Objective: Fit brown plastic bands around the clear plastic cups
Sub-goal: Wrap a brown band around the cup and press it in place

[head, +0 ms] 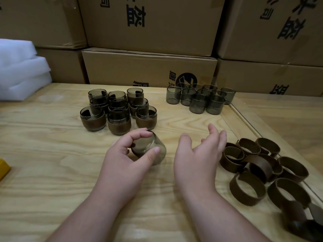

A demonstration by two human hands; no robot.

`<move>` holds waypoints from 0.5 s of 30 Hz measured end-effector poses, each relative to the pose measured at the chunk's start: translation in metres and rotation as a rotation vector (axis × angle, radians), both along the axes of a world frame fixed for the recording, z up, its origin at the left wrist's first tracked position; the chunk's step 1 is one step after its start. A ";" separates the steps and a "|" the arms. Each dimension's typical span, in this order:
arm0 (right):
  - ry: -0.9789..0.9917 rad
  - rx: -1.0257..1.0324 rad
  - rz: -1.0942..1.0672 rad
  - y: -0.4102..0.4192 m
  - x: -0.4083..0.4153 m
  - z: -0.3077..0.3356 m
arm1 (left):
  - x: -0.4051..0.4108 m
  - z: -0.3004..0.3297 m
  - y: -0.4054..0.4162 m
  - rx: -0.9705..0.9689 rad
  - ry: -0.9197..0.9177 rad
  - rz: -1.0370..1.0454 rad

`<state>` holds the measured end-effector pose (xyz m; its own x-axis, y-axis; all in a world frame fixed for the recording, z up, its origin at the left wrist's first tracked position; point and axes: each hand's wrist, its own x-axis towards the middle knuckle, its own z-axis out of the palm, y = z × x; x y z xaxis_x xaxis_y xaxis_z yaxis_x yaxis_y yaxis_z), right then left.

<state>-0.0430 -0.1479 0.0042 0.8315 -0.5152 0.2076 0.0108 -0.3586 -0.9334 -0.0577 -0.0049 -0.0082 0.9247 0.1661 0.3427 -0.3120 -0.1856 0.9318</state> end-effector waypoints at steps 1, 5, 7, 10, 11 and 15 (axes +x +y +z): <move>0.036 0.001 -0.012 -0.001 0.001 0.000 | -0.001 0.000 0.000 0.064 0.010 0.000; 0.138 0.046 -0.015 -0.003 0.002 0.001 | -0.004 0.002 -0.002 0.282 0.011 0.004; 0.115 0.034 -0.021 -0.002 0.001 0.002 | -0.004 0.003 -0.003 0.324 0.017 0.010; 0.031 -0.139 -0.039 0.000 -0.004 0.004 | -0.004 0.003 -0.003 0.320 0.023 0.012; 0.008 -0.206 -0.047 0.000 -0.006 0.005 | -0.004 0.003 -0.003 0.315 0.025 0.011; 0.003 -0.347 -0.069 -0.005 -0.006 0.012 | -0.002 0.002 -0.002 0.302 0.031 0.021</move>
